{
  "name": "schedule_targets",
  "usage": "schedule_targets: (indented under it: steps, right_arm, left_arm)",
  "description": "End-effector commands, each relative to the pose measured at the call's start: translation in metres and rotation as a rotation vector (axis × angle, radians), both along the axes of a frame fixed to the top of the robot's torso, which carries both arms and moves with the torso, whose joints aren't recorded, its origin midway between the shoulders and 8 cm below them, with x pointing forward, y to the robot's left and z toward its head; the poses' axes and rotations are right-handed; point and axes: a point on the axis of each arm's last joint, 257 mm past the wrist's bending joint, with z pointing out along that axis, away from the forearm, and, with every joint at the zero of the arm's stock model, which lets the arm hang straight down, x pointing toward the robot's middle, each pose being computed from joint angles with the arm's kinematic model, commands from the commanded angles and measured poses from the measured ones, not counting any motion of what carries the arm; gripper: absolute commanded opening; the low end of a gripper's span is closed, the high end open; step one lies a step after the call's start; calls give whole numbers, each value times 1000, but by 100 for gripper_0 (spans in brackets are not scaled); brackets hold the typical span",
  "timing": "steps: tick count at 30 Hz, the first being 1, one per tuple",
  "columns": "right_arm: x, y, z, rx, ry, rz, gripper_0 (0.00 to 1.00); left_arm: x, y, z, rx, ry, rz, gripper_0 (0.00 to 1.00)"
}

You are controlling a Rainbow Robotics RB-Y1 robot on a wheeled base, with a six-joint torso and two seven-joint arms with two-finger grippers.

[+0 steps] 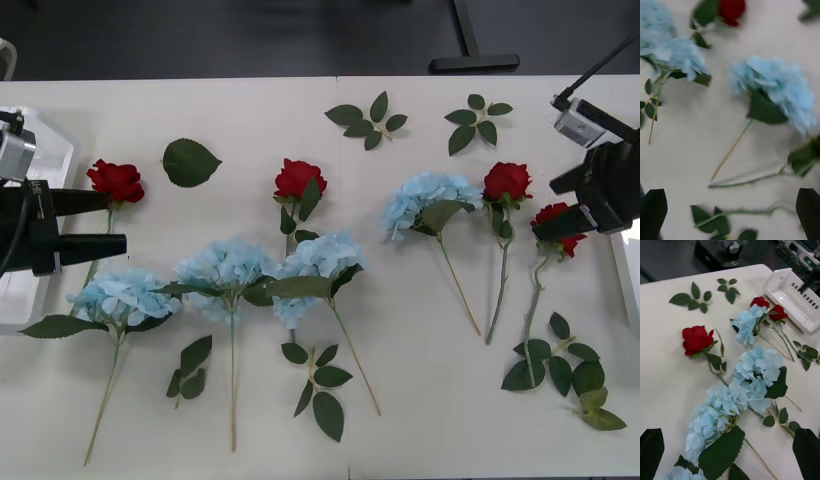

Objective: Place the red flowers into the right box and the blue flowers into the left box. If a person shows an open palm, hand one flower to the person first, then continue sorting.

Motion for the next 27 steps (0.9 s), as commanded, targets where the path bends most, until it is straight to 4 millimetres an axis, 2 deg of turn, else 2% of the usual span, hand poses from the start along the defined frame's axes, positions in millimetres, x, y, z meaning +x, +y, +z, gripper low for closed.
schedule_targets:
  steps: [1,6,9,11,15,18,27]
  right_arm:
    - [11,-44,8,-61,99,-312,100]
    - [4,-86,-26,-109,257,-608,100]
    - [1,-95,-47,-108,325,-698,100]
    - [3,-104,-69,-109,363,-777,100]
    - [9,-115,-102,-140,362,-830,100]
    - [14,-113,-117,-155,349,-838,100]
    - [22,-79,-143,-112,372,-899,100]
  left_arm:
    - [27,22,37,45,28,107,100]
    - [57,59,38,57,107,269,100]
    - [74,74,37,80,126,346,100]
    - [88,83,32,106,146,399,100]
    - [107,103,22,155,177,492,100]
    - [113,108,9,185,212,537,100]
    - [124,114,-34,301,287,658,100]
